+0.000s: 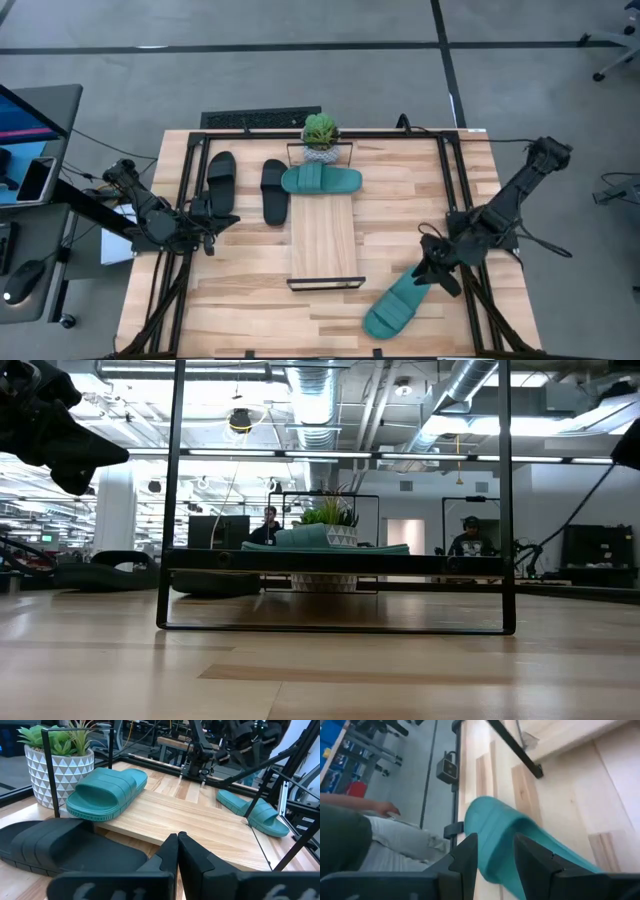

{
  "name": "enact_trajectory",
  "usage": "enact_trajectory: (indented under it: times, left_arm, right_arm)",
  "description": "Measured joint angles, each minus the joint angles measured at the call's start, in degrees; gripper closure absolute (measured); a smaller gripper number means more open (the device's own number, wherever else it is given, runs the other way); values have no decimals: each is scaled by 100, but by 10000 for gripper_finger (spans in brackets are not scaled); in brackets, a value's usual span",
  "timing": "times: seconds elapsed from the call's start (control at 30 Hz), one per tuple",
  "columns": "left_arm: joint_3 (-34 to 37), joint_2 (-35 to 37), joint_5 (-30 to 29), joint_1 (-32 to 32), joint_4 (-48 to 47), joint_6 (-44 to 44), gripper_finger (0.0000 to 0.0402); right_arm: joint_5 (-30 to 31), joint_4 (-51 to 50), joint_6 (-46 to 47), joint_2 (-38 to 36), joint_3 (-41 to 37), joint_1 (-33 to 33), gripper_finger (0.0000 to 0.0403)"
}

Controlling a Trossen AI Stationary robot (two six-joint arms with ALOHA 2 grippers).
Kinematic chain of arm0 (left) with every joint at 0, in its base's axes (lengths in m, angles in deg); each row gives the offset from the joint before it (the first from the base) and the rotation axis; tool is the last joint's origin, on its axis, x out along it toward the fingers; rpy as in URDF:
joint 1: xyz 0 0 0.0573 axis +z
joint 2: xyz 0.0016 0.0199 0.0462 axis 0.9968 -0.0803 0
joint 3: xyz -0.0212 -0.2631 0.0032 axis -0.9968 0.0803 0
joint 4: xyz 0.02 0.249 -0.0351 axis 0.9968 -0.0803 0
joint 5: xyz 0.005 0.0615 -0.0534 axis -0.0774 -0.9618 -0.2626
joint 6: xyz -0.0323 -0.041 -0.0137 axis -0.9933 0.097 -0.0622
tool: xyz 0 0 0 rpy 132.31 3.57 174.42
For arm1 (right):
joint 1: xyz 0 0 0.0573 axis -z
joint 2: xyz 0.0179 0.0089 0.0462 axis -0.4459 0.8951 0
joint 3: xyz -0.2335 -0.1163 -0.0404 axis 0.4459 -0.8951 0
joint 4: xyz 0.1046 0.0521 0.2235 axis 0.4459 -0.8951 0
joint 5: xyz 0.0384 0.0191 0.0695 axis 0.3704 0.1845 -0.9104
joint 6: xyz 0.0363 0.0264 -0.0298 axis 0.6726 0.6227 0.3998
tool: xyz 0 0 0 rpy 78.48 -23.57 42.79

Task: Pick and place slides into the shelf
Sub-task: Put the green slide on the shelf

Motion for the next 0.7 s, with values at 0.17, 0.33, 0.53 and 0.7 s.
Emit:
enact_trajectory:
  times: [0.17, 0.33, 0.53, 0.7]
  left_arm:
    - [0, -1, 0, 1, 1, 0, 401]
    - [0, -2, 0, 2, 0, 0, 401]
    - [0, -2, 0, 1, 0, 0, 401]
    - [0, -1, 0, 0, 0, 0, 401]
  right_arm:
    - [582, 483, 40, 527, 2, -493, 287]
    - [728, 802, 367, 1188, 2, -847, 287]
    - [1138, 1361, 764, 1927, 2, -1177, 287]
    - [1302, 1649, 989, 2345, 4, -1309, 287]
